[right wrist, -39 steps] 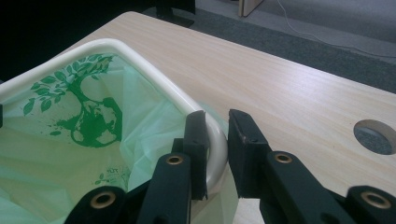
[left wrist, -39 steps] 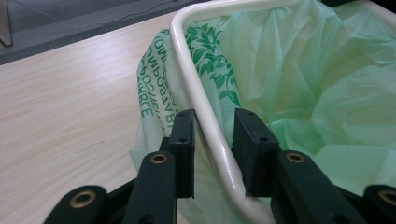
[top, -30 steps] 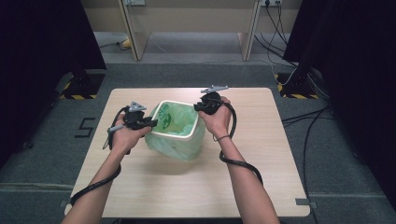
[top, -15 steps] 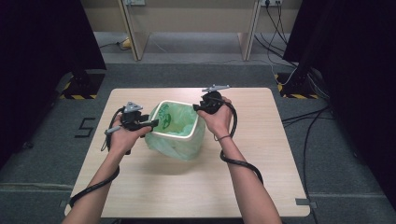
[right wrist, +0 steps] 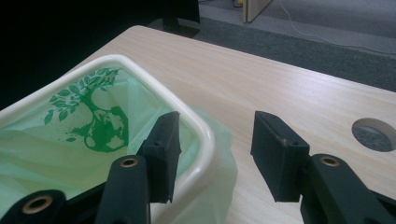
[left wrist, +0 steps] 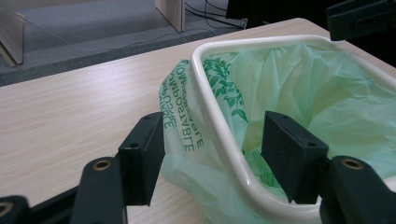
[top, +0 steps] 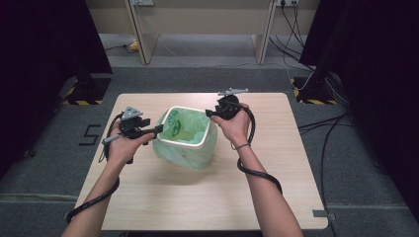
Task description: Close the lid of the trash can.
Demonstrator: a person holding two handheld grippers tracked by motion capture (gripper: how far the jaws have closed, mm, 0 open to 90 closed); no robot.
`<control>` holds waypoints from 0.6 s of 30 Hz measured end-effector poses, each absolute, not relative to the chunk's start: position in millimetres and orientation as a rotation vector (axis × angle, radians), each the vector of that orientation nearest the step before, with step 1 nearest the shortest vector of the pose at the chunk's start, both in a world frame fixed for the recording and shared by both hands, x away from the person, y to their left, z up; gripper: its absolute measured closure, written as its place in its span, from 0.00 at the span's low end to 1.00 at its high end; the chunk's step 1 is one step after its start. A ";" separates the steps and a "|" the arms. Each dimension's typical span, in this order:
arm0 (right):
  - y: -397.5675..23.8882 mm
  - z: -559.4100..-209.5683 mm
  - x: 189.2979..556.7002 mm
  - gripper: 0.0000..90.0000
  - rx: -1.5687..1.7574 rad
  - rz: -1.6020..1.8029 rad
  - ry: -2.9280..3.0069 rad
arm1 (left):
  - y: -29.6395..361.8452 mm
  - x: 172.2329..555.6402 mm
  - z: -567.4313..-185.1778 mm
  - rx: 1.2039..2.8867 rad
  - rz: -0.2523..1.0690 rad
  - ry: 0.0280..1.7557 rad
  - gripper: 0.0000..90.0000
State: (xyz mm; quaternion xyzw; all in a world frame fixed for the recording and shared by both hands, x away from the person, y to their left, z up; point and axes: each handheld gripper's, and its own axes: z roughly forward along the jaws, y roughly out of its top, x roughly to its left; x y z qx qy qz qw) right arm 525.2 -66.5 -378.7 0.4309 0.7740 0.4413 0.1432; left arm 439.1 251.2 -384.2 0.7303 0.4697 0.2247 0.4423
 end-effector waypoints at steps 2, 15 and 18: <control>-70.3 -377.4 524.1 0.57 1.252 1.288 2.227 | 253.2 437.5 -383.2 1.805 0.559 1.164 0.43; -100.1 -380.2 517.4 0.56 1.310 1.293 2.191 | 265.2 426.4 -386.5 1.797 0.572 1.170 0.41; -104.5 -381.3 515.9 0.56 1.318 1.290 2.188 | 267.6 425.0 -388.7 1.792 0.571 1.176 0.40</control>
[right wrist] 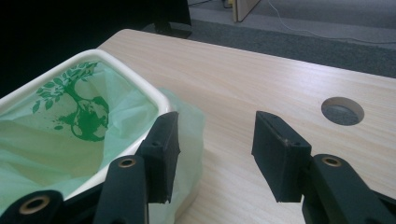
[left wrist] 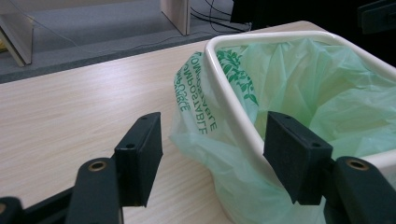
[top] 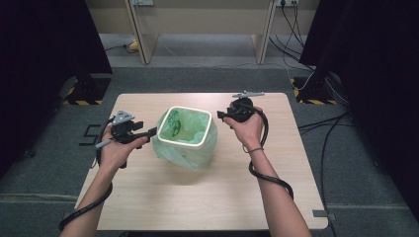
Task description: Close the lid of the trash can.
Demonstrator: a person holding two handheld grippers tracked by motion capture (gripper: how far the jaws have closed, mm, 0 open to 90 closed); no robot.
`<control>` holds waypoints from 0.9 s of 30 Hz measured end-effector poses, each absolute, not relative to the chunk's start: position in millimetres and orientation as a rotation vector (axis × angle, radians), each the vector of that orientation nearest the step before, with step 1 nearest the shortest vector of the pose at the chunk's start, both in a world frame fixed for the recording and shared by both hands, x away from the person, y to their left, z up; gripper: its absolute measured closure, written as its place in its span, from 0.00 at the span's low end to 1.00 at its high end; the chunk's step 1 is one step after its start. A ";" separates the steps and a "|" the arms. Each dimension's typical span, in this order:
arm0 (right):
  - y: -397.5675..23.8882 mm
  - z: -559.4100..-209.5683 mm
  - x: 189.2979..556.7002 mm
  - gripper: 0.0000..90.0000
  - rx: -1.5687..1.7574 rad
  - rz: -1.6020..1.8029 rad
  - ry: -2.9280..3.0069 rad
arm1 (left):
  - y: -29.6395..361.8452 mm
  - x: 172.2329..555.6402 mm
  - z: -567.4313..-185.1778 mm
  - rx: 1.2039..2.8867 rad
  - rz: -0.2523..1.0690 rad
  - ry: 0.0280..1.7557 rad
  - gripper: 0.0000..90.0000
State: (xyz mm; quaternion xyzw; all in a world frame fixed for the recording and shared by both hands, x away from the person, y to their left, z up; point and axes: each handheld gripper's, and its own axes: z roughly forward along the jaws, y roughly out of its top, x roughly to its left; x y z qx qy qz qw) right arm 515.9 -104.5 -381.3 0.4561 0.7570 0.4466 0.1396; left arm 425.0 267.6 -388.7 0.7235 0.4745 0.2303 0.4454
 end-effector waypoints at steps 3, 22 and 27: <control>-109.0 -382.7 514.1 0.56 1.322 1.285 2.184 | 270.5 423.5 -391.3 1.789 0.569 1.183 0.40; -141.6 -385.4 497.3 0.56 1.350 1.249 2.139 | 287.5 409.8 -402.0 1.761 0.576 1.201 0.40; -151.6 -387.1 492.8 0.56 1.360 1.246 2.125 | 289.2 407.0 -404.2 1.755 0.555 1.202 0.40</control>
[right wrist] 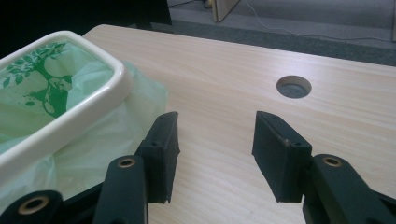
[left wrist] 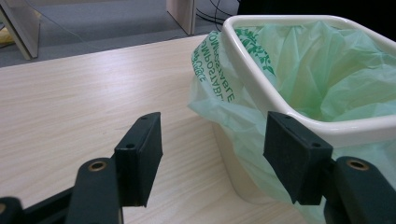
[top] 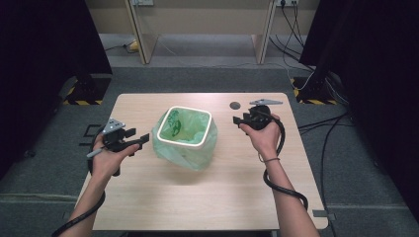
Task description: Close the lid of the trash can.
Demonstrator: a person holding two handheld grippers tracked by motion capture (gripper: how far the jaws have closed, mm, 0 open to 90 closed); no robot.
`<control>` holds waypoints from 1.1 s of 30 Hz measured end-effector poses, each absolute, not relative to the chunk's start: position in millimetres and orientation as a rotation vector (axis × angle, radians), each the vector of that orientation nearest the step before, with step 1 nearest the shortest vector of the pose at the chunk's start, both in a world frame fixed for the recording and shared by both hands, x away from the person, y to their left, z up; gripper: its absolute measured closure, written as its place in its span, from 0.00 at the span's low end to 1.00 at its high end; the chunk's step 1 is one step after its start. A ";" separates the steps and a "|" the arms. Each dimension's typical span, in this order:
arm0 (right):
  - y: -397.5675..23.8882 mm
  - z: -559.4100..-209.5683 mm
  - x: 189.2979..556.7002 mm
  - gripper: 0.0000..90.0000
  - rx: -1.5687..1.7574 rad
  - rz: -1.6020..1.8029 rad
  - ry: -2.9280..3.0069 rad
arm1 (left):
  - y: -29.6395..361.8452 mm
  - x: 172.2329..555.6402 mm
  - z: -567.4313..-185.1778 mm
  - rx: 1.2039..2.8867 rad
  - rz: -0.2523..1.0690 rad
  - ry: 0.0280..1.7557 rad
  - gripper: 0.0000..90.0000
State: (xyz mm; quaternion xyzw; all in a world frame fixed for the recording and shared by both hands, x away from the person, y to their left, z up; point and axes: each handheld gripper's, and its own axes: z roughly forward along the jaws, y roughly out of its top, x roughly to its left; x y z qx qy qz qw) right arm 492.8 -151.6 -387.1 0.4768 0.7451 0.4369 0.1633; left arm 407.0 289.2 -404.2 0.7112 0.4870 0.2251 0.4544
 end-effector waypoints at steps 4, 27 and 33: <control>-159.5 -388.3 488.8 0.56 1.376 1.248 2.107 | 290.0 404.4 -405.5 1.756 0.554 1.204 0.40; -190.4 -402.4 468.2 0.55 1.402 1.196 2.064 | 303.7 393.8 -419.7 1.755 0.546 1.233 0.39; -196.9 -405.5 462.3 0.55 1.403 1.185 2.053 | 309.5 390.5 -425.2 1.746 0.543 1.250 0.39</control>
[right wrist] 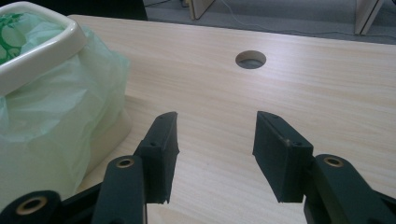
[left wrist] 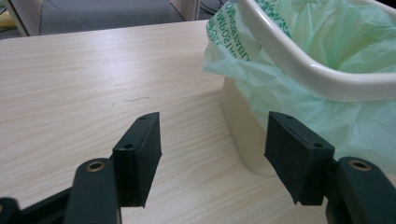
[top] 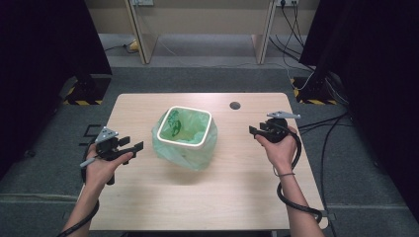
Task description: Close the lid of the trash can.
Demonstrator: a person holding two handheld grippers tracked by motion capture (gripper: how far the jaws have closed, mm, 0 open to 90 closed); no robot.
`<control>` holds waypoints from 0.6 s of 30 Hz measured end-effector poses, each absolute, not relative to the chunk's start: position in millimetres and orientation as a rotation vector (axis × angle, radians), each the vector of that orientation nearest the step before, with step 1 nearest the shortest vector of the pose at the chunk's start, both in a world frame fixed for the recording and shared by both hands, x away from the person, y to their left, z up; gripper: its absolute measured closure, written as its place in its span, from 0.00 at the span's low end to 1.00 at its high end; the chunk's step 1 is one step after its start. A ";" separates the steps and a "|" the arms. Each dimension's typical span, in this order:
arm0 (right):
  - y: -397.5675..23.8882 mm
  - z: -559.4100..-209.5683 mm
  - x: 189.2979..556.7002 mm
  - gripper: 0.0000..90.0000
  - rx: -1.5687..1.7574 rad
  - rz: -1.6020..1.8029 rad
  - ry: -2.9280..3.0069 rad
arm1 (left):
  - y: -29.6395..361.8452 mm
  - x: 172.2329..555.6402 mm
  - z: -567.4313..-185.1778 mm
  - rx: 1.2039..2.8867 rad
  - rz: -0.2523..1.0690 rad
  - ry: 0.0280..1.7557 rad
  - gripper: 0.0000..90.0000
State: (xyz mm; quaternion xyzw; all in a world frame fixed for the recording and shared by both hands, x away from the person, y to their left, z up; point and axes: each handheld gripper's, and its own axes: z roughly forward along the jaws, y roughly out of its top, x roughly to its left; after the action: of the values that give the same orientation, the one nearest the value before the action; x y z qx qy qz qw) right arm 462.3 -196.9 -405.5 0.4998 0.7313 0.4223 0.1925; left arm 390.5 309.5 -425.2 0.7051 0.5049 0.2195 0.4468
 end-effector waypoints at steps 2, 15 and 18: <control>-199.3 -406.9 460.7 0.55 1.409 1.185 2.049 | 311.0 389.3 -427.2 1.745 0.543 1.254 0.39; -219.9 -421.7 453.0 0.55 1.452 1.165 2.016 | 319.8 384.3 -441.4 1.754 0.532 1.283 0.39; -222.6 -423.2 450.8 0.55 1.454 1.168 2.004 | 320.6 383.4 -443.6 1.755 0.531 1.283 0.39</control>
State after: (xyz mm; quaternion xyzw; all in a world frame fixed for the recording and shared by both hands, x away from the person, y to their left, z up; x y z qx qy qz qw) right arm 450.8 -222.6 -423.2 0.5203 0.7172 0.4179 0.2004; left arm 383.4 320.6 -443.6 0.7054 0.5158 0.2135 0.4367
